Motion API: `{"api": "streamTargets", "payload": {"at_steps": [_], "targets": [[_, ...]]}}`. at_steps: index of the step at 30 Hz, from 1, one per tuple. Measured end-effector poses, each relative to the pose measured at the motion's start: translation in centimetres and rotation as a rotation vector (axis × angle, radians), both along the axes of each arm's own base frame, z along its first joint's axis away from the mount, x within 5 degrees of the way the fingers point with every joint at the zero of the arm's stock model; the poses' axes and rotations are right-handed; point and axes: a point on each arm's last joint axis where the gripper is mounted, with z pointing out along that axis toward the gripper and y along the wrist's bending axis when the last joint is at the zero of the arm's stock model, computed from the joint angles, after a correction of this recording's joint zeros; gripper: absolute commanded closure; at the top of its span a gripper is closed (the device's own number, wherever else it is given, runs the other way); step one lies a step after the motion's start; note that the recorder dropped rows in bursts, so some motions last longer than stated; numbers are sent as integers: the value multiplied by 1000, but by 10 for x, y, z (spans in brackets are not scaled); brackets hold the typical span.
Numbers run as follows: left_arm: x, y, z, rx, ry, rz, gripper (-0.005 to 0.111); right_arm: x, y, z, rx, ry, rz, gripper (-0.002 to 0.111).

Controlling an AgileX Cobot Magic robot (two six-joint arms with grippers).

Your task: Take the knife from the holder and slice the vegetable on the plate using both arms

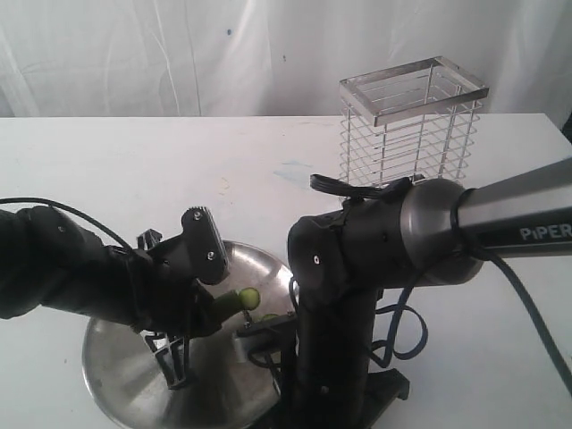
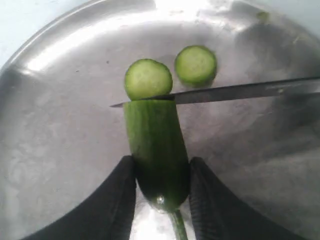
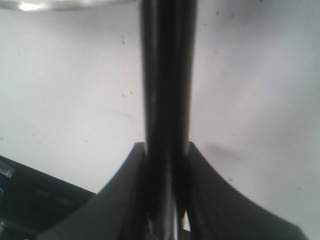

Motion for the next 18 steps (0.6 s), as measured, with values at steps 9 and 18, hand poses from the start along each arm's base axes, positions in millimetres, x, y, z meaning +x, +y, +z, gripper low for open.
{"api": "streamTargets", "payload": {"at_steps": [9,18], "targets": [[13,17,1,136,-140,-35,107,0,0,0,0,3,1,108],[24,33,-6,35,24,-116,107,1,0,28,95,-100,-9,108]]}}
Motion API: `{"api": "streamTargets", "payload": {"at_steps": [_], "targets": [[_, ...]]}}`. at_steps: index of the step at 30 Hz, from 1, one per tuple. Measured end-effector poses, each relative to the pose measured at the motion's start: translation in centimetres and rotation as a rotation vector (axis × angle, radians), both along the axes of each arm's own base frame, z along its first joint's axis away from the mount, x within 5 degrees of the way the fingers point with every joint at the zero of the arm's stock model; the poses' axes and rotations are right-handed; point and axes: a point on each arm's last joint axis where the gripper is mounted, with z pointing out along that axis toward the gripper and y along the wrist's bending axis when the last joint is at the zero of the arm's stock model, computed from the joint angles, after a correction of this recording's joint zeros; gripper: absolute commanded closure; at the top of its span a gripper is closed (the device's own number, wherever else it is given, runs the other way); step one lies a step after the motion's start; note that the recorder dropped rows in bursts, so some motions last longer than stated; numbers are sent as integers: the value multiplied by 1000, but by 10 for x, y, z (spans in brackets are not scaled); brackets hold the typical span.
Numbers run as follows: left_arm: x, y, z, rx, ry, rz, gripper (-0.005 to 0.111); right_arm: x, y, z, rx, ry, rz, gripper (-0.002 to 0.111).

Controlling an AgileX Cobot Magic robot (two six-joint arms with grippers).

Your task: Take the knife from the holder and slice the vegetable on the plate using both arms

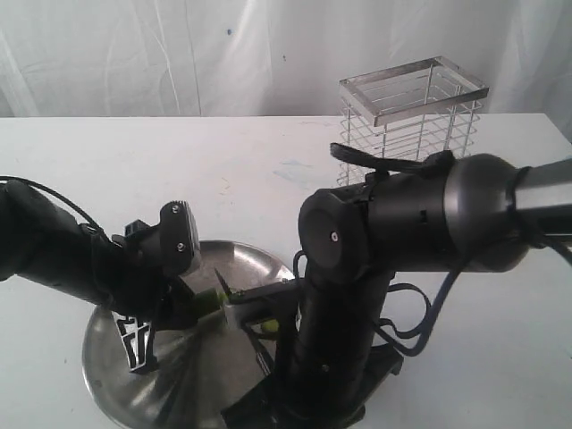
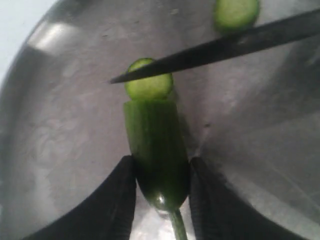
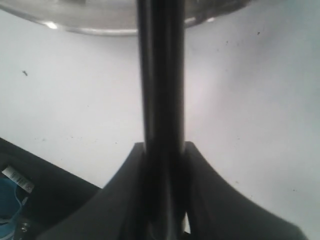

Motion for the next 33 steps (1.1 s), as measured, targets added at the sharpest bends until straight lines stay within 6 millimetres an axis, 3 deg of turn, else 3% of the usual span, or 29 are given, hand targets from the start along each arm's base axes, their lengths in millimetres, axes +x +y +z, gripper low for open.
{"api": "streamTargets", "payload": {"at_steps": [6,9,12,14,17,21,22,23,25,28,33], "targets": [[-3,-6,-11,-21,78,-92,107,4,-3,9,30,-46,-11,108],[-2,-7,-11,-21,79,-96,98,7,-2,11,34,-60,-10,108],[-2,-7,-12,-23,81,-97,63,12,3,19,60,-83,-13,108],[-2,-6,-12,-30,93,-85,47,15,6,25,77,-96,-14,108],[-1,-5,-13,-45,119,-15,39,16,8,26,79,-96,-39,108],[-3,-4,12,-84,60,16,41,17,9,26,85,-104,-65,108],[-3,-2,24,-89,11,24,47,18,10,24,82,-103,-68,108],[-2,-1,30,-86,-23,40,70,19,10,21,78,-100,-69,108],[3,5,43,-94,-104,154,105,21,13,11,48,-72,-69,108],[11,13,48,-123,-142,339,107,25,18,4,34,-56,-68,108],[17,6,46,-189,-70,368,107,26,20,5,42,-43,-75,108]]}}
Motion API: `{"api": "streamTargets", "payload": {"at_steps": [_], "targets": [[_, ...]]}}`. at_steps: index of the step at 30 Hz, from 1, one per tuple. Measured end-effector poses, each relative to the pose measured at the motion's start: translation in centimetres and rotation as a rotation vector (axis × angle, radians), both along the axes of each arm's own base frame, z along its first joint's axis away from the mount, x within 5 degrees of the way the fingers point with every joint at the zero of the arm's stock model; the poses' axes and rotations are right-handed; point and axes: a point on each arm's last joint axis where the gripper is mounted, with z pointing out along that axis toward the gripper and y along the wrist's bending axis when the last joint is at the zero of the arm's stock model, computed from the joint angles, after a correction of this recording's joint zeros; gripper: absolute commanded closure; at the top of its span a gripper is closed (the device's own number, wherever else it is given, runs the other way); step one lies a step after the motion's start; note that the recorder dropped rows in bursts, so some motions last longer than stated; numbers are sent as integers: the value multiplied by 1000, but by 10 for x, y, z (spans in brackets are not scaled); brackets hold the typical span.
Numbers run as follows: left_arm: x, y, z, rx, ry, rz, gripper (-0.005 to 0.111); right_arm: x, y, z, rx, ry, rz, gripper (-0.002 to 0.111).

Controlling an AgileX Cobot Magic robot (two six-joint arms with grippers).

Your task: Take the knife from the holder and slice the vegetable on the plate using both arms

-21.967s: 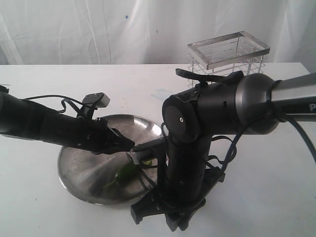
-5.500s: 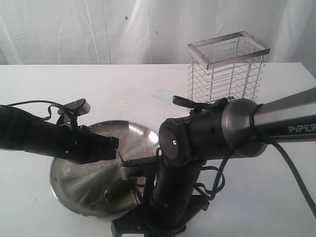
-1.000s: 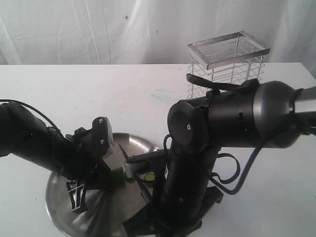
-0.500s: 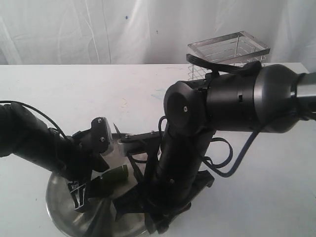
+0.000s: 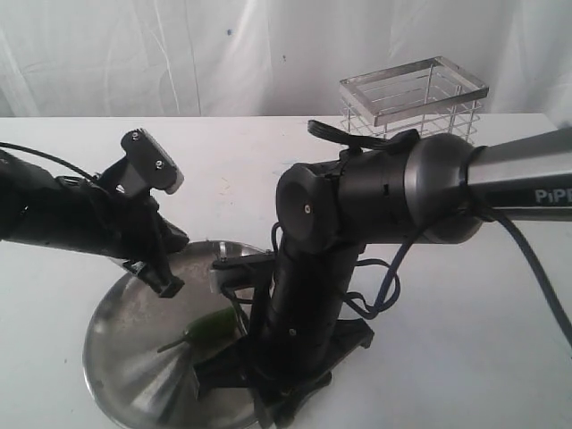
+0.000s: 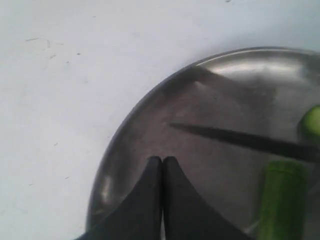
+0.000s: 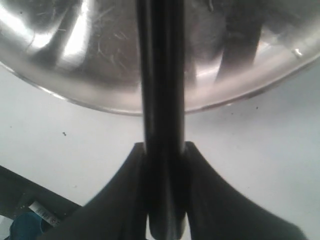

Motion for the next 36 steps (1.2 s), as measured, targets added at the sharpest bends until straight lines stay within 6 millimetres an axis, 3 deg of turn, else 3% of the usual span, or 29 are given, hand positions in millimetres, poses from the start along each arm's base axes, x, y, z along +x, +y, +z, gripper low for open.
{"api": "streamTargets", "payload": {"at_steps": [7,23,36], "targets": [[5,-20,0,-123,114,-126,107,-8,-6,1,-58,86,29,108],[10,-24,-18,-172,201,-98,107,-11,-4,2,-40,124,11,108],[13,-24,-17,-209,192,-47,107,-11,0,-1,-17,148,-18,108]]}}
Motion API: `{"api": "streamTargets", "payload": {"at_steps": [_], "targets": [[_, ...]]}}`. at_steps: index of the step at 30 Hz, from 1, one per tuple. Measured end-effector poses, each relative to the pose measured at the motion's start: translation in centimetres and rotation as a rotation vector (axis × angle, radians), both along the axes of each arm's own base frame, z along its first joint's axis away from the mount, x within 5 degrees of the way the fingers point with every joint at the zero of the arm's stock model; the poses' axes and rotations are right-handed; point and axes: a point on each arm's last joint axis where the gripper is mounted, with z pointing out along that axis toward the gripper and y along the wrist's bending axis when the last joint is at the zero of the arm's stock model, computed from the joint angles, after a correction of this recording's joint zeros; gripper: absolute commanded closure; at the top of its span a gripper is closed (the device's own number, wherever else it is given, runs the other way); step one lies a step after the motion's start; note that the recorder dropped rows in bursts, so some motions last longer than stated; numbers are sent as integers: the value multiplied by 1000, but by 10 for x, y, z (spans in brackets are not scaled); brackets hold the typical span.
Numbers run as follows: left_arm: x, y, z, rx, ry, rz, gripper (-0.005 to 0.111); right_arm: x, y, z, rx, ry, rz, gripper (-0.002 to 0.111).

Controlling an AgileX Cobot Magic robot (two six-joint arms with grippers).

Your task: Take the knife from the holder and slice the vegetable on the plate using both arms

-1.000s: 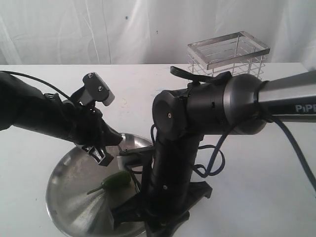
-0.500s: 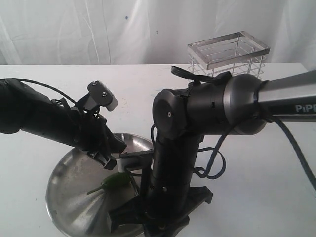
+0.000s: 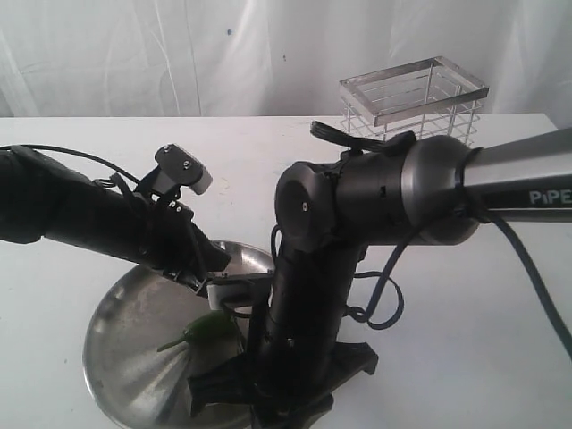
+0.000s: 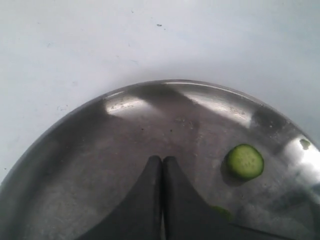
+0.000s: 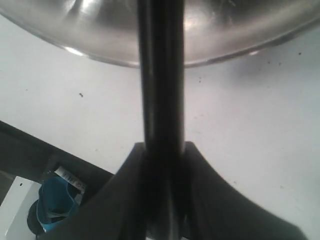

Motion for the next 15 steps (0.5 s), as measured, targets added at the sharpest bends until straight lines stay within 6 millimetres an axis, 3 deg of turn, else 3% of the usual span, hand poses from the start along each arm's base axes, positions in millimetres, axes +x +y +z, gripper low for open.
{"api": "streamTargets", "payload": {"at_steps": [5,15], "targets": [[1,1,0,3,-6,16,107,1,2,-11,-20,25,-5,108],[4,2,-2,8,-6,48,107,1,2,-13,-21,25,-8,108]]}}
